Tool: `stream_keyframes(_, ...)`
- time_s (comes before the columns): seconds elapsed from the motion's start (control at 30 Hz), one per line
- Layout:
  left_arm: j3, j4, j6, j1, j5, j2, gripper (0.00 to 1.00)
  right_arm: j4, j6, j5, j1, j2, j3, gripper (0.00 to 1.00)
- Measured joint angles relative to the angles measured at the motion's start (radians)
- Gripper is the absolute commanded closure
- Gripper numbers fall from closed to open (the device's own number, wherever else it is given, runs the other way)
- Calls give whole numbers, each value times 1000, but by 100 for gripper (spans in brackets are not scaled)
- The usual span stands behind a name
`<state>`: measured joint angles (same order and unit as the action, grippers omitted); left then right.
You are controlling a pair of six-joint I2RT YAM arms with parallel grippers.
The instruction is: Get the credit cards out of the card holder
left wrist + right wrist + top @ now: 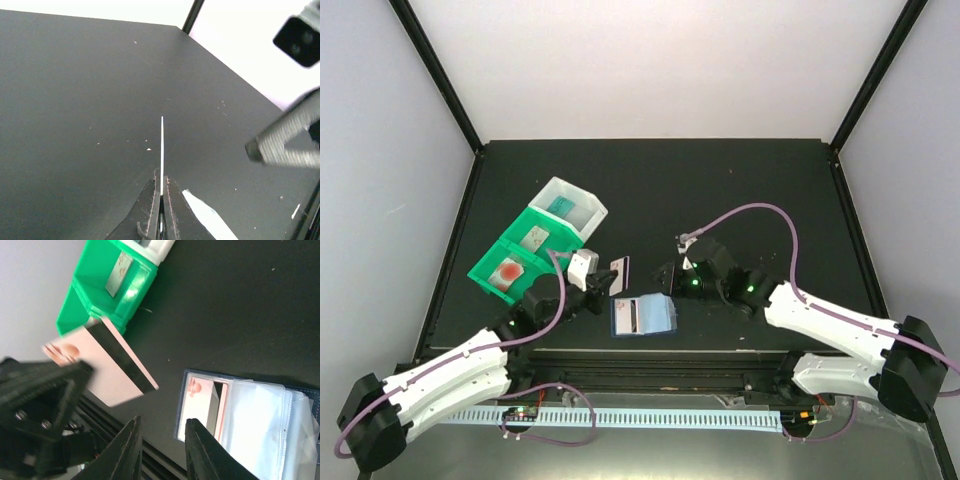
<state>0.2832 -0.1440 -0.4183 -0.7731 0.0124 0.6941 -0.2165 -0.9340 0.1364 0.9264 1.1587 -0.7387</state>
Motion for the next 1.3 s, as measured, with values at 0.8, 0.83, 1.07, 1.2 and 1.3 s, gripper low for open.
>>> stream_keyframes(0.8, 2, -179, 402, -380, -312, 122, 99, -210, -391, 8, -2, -27, -146, 60)
stream_keyframes(0.83, 2, -185, 412, -389, -323, 129, 98, -209, -395, 12, -2, -21, -145, 60)
stream_keyframes(1.07, 2, -212, 462, -434, -379, 180, 99, -179, -418, 41, -2, 0, -145, 62)
stream_keyframes(1.2, 2, -217, 493, -463, -410, 193, 99, -162, -434, 51, -2, 5, -138, 63)
stream_keyframes(1.3, 2, -229, 515, -481, -436, 198, 99, -149, -444, 60, -2, 12, -113, 64)
